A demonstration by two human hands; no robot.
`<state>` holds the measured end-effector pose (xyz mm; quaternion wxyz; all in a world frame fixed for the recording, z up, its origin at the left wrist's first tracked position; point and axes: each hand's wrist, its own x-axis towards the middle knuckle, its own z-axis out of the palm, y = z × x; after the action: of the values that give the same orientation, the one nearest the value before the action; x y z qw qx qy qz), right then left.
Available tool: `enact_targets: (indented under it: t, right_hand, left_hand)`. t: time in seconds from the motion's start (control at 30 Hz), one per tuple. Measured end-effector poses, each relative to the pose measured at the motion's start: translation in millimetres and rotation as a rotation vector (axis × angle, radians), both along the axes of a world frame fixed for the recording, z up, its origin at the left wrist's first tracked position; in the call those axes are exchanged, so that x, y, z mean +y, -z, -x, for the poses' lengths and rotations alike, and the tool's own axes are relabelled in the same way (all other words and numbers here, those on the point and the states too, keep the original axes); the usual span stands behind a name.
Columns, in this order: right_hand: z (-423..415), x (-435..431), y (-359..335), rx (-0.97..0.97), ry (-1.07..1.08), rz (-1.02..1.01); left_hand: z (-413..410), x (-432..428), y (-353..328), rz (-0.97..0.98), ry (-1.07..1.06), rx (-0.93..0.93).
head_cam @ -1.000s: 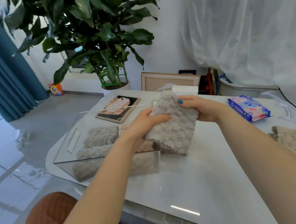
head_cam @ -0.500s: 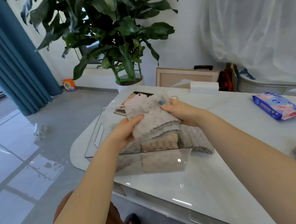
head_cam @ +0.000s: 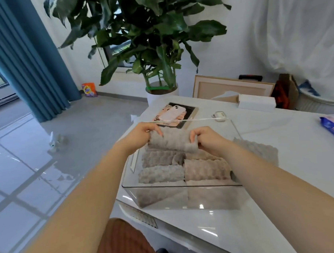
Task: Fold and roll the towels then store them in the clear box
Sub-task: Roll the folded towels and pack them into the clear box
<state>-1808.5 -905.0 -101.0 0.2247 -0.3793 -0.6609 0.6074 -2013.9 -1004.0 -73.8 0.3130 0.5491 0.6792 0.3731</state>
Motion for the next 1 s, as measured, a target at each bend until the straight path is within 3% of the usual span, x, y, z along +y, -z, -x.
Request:
enact_targets:
  t: [0.1,0.27,0.43,0.57,0.67,0.83,0.9,1.0]
  right_hand:
    - [11.6,4.0,7.1,-0.185,-0.056,-0.209]
    - [47.6,9.0,8.9,-0.241,-0.024,-0.148]
    - [55.3,6.9,39.9,-0.416,-0.116,-0.485]
    - [50.0,7.4,39.6,-0.345,-0.168,-0.486]
    - [46.9,14.1,41.5,-0.335,-0.172,-0.538]
    - [50.6,8.1,49.0,-0.567,-0.246,-0.798]
    - [48.2,3.7,43.8,-0.589,-0.240,-0.779]
    - [33.9,6.1,28.4,-0.574,-0.305,-0.559]
  left_hand:
    - [3.5,18.3,3.5,0.049,-0.025,0.408]
    - [-2.8,38.2,18.0,0.204,-0.153,0.757]
    - [-12.9,38.6,42.9,0.362,-0.207,0.771]
    - [-8.0,42.1,45.4,0.354,-0.206,0.778]
    - [-9.6,41.8,45.4,0.375,-0.163,0.839]
    - [-24.1,33.5,47.3,0.459,-0.136,1.096]
    - [-27.8,31.7,45.0,0.447,-0.158,1.119]
    - [-28.8,26.3,36.6,0.453,-0.183,1.107]
